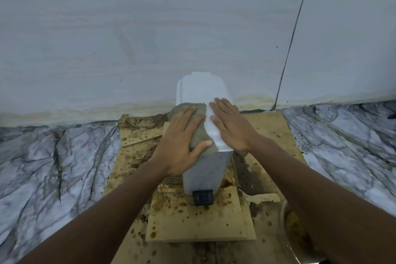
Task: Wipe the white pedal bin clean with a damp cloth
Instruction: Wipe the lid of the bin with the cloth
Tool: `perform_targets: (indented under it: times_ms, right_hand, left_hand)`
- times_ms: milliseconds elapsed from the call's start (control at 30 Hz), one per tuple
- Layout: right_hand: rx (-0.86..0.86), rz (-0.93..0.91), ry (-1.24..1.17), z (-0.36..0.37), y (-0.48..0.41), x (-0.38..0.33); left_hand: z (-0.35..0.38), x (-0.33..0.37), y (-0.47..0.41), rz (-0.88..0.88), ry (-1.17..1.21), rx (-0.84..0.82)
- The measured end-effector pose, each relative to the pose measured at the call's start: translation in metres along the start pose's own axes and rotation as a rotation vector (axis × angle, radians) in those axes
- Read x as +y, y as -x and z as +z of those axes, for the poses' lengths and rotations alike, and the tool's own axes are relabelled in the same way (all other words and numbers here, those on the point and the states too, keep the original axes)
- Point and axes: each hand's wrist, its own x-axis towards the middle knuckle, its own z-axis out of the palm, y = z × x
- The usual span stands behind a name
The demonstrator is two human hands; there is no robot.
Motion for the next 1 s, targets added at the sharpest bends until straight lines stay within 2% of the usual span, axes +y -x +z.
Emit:
perform_targets:
  times_ms: [67,233,433,600,867,933,1000]
  right_hand:
    - [0.005,0.0,-0.025,0.0,0.0,0.001]
    - [0.022,0.048,-0.099,-0.001,-0.014,-0.015]
    - [-0.087,0.047,-0.033,0.004,-0.03,-0.057]
    - [-0.128,-0.016,-0.058,0.0,-0.005,-0.033]
    - [-0.081,-0.047,-0.006,-0.001,0.003,-0.011]
    - [-0.076,-0.063,0.002,-0.001,0.003,-0.01]
    - [-0.073,-0.079,0.009,-0.001,0.003,-0.01]
  left_hand:
    - [0.002,0.002,-0.008,0.003,0.014,0.035]
    - [-0.016,-0.017,-0.017,-0.033,0.11,-0.028]
    - [-0.05,-0.054,-0.006,-0.167,0.183,-0.077]
    - [-0.046,-0.037,0.003,-0.119,0.108,-0.144]
    - [-0.019,0.018,-0.018,-0.027,-0.271,-0.126]
    - [-0.019,0.021,-0.021,-0.005,-0.26,-0.141]
    - [-0.028,0.01,-0.017,-0.007,-0.149,-0.143]
